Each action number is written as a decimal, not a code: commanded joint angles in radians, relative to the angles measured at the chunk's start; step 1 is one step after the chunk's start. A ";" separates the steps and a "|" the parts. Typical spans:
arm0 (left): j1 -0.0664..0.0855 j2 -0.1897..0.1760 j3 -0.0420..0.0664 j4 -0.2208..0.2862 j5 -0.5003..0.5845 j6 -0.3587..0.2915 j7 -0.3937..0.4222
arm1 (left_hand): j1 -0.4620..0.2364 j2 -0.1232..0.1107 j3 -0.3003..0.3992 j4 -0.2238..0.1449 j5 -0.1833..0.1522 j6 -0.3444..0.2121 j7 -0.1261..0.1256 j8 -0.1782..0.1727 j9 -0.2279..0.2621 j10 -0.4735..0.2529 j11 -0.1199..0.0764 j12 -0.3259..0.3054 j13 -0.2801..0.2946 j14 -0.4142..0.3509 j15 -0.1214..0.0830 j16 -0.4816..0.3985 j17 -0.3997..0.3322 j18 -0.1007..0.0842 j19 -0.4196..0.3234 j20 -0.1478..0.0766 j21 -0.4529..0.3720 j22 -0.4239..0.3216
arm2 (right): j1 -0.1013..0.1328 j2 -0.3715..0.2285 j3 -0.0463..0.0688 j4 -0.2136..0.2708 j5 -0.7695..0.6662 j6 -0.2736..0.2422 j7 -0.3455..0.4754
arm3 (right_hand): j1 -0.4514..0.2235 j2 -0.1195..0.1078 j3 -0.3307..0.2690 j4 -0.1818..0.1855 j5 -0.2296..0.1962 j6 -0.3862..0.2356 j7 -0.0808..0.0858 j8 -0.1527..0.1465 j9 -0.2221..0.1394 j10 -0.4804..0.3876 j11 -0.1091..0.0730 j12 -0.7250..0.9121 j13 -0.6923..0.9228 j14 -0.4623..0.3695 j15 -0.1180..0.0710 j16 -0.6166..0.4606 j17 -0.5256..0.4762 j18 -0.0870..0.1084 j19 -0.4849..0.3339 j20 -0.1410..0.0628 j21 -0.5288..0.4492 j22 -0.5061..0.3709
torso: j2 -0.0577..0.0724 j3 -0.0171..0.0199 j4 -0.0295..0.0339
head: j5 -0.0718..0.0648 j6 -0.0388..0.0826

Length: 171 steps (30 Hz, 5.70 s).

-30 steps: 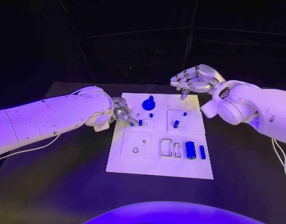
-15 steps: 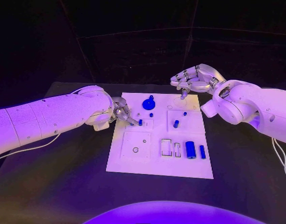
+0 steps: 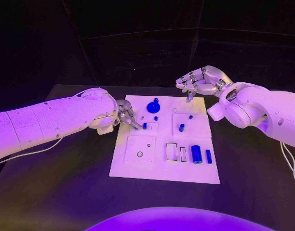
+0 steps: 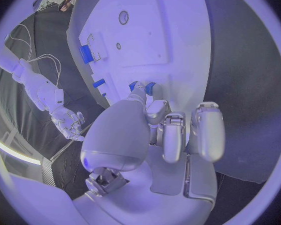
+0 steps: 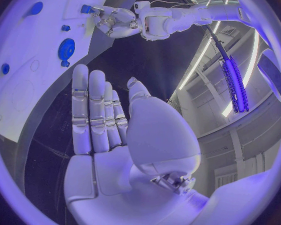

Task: Assemble the parts on the task board

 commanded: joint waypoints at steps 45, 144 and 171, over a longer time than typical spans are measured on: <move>0.071 -0.037 0.002 0.005 0.195 0.178 0.016 | -0.098 -0.139 0.539 -0.105 0.086 -0.031 0.013 0.020 0.008 -0.007 0.009 -0.043 -0.047 0.106 0.009 0.003 0.263 0.009 0.018 0.007 -0.031 0.060 | 0.002 0.005 0.000 -0.004 -0.001 0.012 0.005 | 0.009 0.003 -0.007 0.004 0.004 -0.006 0.000 0.005 0.001 -0.007 -0.002 0.005 -0.002 0.002 0.002 -0.003 0.001 0.012 0.005 0.002 -0.006 -0.002 | 0.000 0.0013 -0.0010 | 0.002 0.006; 0.079 0.163 -0.035 -0.189 -0.078 0.351 -0.038 | -0.143 -0.099 0.531 -0.112 0.073 -0.026 0.010 0.044 0.035 -0.002 0.008 -0.038 -0.044 0.106 0.008 0.003 0.263 0.008 0.020 0.009 -0.025 0.070 | 0.002 0.009 0.000 0.004 -0.007 0.004 0.004 | 0.009 0.003 -0.009 0.006 0.005 -0.007 0.000 0.006 0.001 -0.008 -0.002 0.006 -0.003 0.002 0.002 -0.004 0.002 0.012 0.006 0.002 -0.007 -0.002 | 0.001 0.0015 -0.0047 | 0.011 -0.005; 0.079 0.179 -0.035 -0.210 -0.084 0.367 -0.042 | -0.194 -0.094 0.486 -0.090 0.068 -0.014 0.001 0.055 0.054 0.002 0.001 -0.032 -0.042 0.106 0.003 0.003 0.263 0.006 0.023 0.005 -0.017 0.079 | 0.002 0.002 0.001 0.013 -0.007 0.001 0.002 | 0.023 0.005 -0.010 0.006 0.060 -0.010 0.000 0.009 0.001 -0.012 -0.003 0.007 -0.011 0.001 0.001 -0.006 0.004 0.012 0.008 0.001 -0.011 -0.004 | 0.001 0.0008 -0.0046 | 0.010 -0.008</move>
